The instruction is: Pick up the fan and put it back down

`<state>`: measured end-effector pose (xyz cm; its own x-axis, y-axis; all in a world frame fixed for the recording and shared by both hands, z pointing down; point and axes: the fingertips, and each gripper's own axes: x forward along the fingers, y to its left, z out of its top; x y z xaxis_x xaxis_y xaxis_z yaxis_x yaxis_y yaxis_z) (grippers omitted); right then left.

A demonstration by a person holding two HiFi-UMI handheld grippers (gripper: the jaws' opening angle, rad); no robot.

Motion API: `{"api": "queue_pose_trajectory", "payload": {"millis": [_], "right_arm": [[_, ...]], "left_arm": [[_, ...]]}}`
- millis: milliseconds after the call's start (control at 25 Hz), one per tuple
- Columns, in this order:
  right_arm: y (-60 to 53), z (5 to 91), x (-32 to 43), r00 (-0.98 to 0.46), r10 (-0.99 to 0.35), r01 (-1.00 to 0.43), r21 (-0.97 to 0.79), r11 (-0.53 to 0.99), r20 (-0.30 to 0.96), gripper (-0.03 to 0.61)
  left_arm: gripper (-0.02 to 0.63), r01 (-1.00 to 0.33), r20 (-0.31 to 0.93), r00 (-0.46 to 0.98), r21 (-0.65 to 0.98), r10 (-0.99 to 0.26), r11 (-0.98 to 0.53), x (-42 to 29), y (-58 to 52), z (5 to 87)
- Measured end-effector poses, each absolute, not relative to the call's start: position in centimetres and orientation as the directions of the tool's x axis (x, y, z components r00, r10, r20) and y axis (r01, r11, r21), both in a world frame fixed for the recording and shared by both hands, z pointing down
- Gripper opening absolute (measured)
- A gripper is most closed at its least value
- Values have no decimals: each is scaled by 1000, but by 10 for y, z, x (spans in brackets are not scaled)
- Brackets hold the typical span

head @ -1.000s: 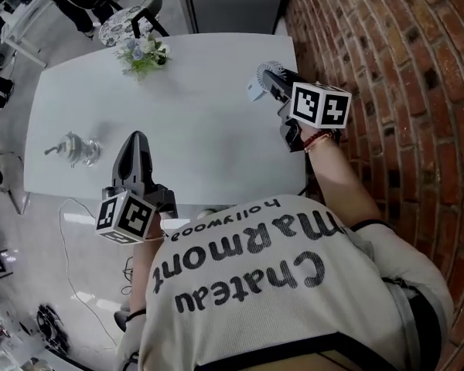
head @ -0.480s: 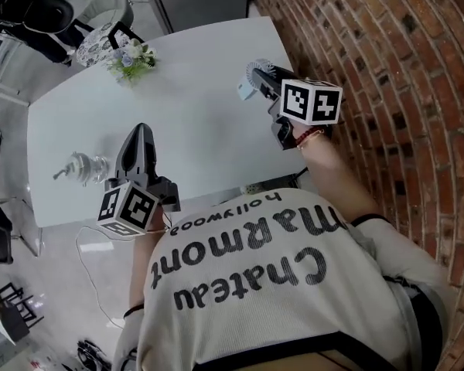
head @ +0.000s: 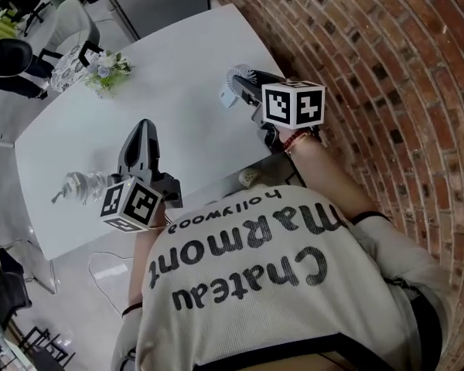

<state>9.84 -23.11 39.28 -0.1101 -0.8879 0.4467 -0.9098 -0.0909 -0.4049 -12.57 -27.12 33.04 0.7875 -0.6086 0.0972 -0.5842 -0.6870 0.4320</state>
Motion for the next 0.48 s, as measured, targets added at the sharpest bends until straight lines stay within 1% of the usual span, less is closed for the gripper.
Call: {"api": "queue_pose_trajectory", "payload": {"millis": [200,360,480], "right_arm": [[-201,402,90,-63,-881,-913,-383,-139,470,181],[-176,407,86,-29,-876,-904,-386,-182,481,181],[-158,411,84,-17,-870,-896,-393,-205,493,181]], "left_arm": [[2,-502,90,847,460,-524,-733,-118,-253,340],[2,-458,137,884,453,-448,-765,-105,-236,353],[2,-439,158,896,465,-416,-769,-99,-223,360]]}}
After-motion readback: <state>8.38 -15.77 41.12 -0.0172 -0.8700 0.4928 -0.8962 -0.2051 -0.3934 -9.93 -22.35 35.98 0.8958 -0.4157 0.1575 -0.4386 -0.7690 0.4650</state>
